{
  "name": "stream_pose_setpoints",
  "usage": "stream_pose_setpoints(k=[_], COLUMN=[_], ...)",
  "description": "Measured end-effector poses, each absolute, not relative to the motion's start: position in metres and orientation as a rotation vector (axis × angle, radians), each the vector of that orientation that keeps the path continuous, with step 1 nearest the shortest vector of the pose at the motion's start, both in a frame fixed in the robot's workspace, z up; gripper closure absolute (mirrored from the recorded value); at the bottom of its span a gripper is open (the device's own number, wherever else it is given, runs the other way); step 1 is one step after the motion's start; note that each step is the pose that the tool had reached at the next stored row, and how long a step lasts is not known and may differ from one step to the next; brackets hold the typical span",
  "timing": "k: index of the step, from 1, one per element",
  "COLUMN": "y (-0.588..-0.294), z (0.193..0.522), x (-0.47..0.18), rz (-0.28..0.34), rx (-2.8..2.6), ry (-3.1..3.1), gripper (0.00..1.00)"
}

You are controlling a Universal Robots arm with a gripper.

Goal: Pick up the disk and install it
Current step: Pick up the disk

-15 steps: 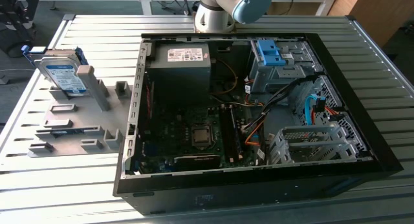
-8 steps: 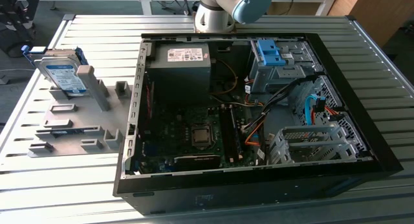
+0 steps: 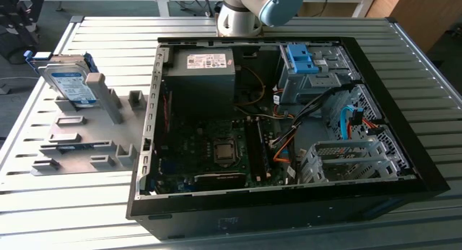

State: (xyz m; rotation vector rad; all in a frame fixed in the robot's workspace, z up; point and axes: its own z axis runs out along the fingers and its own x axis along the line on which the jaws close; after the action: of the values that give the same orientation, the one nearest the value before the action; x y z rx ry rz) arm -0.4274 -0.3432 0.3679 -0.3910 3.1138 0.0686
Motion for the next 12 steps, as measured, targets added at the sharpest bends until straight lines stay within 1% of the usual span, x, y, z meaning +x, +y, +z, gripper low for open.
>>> stream_pose_setpoints(k=[12], y=[-0.3432], z=[0.3675], x=[-0.4276], rz=[0.069], rx=[-0.681], ry=[3.068], gripper=[0.89])
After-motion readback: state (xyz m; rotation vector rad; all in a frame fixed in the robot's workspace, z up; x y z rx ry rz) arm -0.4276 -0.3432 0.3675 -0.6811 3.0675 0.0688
